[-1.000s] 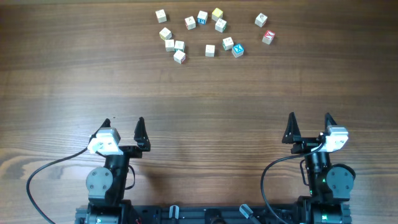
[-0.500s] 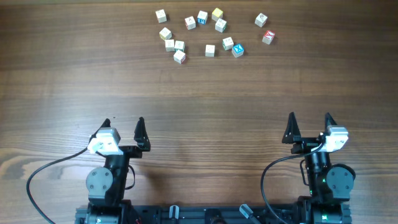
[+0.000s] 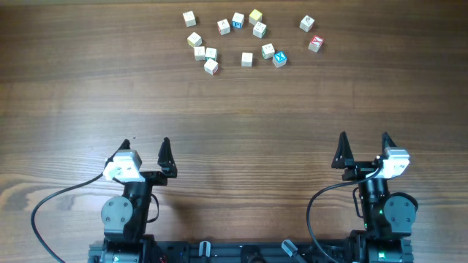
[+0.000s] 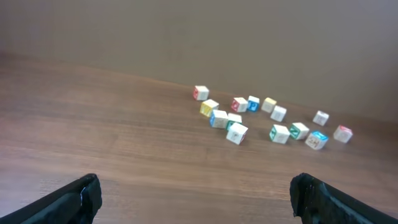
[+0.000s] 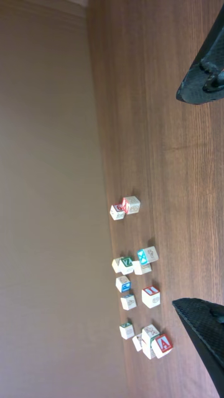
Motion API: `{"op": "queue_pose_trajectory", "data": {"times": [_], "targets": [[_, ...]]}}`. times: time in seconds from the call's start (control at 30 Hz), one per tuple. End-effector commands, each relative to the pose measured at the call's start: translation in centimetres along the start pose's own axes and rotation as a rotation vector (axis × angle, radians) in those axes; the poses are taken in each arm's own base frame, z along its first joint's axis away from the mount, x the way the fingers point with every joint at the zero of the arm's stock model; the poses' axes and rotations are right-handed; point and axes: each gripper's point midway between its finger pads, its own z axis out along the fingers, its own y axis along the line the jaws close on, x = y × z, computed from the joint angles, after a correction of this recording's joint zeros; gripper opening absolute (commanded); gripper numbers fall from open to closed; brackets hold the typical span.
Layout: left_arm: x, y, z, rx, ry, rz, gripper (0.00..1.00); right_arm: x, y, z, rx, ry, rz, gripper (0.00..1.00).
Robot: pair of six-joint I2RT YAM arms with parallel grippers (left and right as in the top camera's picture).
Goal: Form a circle
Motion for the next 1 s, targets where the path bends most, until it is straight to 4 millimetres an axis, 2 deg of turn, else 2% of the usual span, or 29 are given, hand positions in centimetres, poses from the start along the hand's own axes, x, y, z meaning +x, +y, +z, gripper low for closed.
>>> {"op": "queue_pose_trajectory", "data": {"times": [0.0, 0.13, 0.3, 0.6, 0.73, 0.8, 0.97], "targets": [[-0.6, -1.9, -0.2, 0.104, -0.009, 0.021, 1.00, -0.1, -0.1, 0.0, 0.005, -0.009, -0.018, 1.00], [-3.1, -3.4, -0.8, 0.169, -0.050, 0.026, 1.00, -0.2, -0.1, 0.0, 0.005, -0.009, -0.018, 1.00], [-6.3, -4.3, -1.5, 0.175, -0.037, 0.025, 1.00, -0.2, -0.1, 0.0, 0.005, -0.009, -0.018, 1.00], [-14.0, -6.1, -1.0, 0.161, 0.038, 0.018, 1.00, -0.1, -0.1, 0.0, 0.005, -0.009, -0.018, 1.00], [-16.4, -6.9, 0.1, 0.150, 0.145, 0.007, 1.00, -0.2, -0.1, 0.0, 0.005, -0.009, -0.018, 1.00], [-17.3, -7.1, 1.2, 0.132, 0.242, -0.003, 1.00, -0.2, -0.1, 0.0, 0.005, -0.009, -0.019, 1.00], [-17.9, -8.7, 4.4, 0.147, 0.422, -0.013, 1.00, -0.2, -0.1, 0.0, 0.005, -0.009, -0.018, 1.00]]}}
